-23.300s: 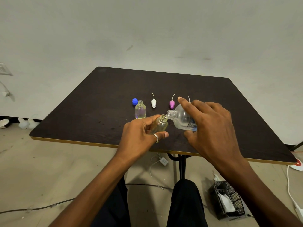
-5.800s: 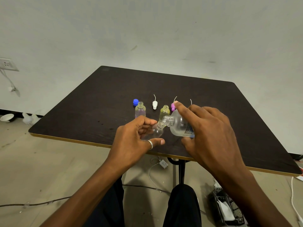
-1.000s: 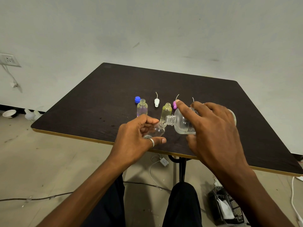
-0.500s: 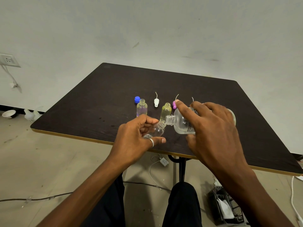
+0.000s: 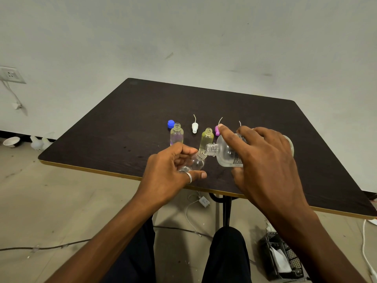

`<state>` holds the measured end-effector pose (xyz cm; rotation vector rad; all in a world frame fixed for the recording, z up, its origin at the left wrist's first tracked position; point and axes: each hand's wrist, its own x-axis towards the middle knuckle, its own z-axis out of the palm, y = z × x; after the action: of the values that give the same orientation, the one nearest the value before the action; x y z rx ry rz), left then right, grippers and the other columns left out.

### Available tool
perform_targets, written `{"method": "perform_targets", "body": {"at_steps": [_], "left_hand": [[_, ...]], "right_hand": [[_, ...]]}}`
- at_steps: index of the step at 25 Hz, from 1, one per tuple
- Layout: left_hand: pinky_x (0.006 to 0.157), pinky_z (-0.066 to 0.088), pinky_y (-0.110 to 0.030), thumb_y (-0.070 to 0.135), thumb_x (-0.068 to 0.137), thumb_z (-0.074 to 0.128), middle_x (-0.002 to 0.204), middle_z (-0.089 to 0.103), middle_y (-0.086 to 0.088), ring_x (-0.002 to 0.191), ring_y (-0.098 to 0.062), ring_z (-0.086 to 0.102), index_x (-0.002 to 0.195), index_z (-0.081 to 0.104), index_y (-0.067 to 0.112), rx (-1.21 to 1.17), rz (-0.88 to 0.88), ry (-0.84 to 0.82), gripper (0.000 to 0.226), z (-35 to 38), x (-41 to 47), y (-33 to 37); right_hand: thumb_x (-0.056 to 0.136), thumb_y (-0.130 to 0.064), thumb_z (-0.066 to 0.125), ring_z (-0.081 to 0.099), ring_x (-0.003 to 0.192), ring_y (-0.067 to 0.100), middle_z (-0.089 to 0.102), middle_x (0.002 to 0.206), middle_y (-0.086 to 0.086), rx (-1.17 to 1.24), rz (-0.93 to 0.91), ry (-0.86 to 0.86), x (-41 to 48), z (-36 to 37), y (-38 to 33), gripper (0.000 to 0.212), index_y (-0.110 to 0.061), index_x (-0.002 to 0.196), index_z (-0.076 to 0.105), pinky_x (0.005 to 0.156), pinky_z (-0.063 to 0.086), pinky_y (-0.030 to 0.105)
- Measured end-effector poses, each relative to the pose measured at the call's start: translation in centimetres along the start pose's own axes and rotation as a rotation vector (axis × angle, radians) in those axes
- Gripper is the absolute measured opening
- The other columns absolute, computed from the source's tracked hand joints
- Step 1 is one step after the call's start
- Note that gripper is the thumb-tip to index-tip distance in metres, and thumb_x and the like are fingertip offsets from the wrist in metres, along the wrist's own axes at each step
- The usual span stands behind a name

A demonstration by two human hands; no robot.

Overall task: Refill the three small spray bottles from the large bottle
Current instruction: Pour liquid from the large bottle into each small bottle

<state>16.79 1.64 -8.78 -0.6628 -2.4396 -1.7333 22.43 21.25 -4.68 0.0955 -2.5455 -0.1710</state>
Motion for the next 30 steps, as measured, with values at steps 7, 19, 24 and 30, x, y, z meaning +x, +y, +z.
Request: {"method": "perform_targets", "body": {"at_steps": [7, 19, 24, 30], "left_hand": [[0.078, 0.054, -0.011, 0.023, 0.061, 0.092, 0.099, 0.071, 0.016, 0.091, 0.007, 0.068, 0.108, 0.069, 0.022, -0.008, -0.002, -0.005, 0.052, -0.02, 0.00, -0.07], [0.078, 0.054, -0.011, 0.025, 0.061, 0.092, 0.100, 0.072, 0.015, 0.091, 0.007, 0.068, 0.110, 0.069, 0.022, 0.014, -0.002, -0.007, 0.054, 0.01, 0.06, -0.19], [0.077, 0.053, -0.010, 0.025, 0.061, 0.092, 0.098, 0.071, 0.017, 0.091, 0.008, 0.068, 0.109, 0.069, 0.023, 0.003, -0.009, -0.010, 0.053, 0.01, 0.05, -0.16], [0.078, 0.054, -0.011, 0.025, 0.060, 0.092, 0.099, 0.072, 0.016, 0.091, 0.006, 0.069, 0.109, 0.069, 0.022, -0.004, -0.006, -0.003, 0.054, 0.01, 0.00, -0.19]], "right_hand": [[0.062, -0.017, 0.084, 0.056, 0.112, 0.039, 0.063, 0.123, 0.012, -0.005, 0.004, -0.013, 0.00, -0.07, -0.02, 0.088, -0.024, 0.142, 0.048, 0.096, 0.045, 0.058], [0.061, -0.017, 0.086, 0.057, 0.113, 0.040, 0.063, 0.123, 0.013, -0.005, 0.010, -0.016, -0.01, -0.01, -0.06, 0.089, -0.024, 0.141, 0.048, 0.096, 0.045, 0.059], [0.063, -0.017, 0.084, 0.056, 0.113, 0.038, 0.063, 0.123, 0.012, -0.013, 0.004, -0.010, -0.05, -0.04, -0.09, 0.087, -0.024, 0.142, 0.047, 0.096, 0.045, 0.057], [0.062, -0.016, 0.085, 0.057, 0.111, 0.039, 0.064, 0.122, 0.013, -0.015, 0.005, 0.006, -0.08, 0.00, -0.11, 0.088, -0.024, 0.141, 0.049, 0.095, 0.045, 0.058]]}}
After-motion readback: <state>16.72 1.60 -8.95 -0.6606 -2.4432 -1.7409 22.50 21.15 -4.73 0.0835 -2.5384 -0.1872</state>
